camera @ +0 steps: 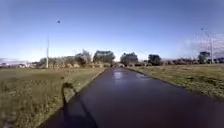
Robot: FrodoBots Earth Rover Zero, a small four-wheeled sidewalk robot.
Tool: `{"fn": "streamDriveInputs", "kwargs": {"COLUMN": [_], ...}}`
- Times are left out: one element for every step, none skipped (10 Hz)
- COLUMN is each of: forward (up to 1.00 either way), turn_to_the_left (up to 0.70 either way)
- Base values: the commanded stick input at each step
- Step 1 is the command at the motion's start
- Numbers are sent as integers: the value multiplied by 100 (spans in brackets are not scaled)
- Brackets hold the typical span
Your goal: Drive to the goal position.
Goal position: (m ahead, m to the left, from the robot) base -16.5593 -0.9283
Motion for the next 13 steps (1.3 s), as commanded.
{"fn": "streamDriveInputs", "kwargs": {"forward": [100,100,100,100,100,100,100,100,100,100,100,100,100], "turn_to_the_left": [0,0,0,0,0,0,0,0,0,0,0,0,0]}}
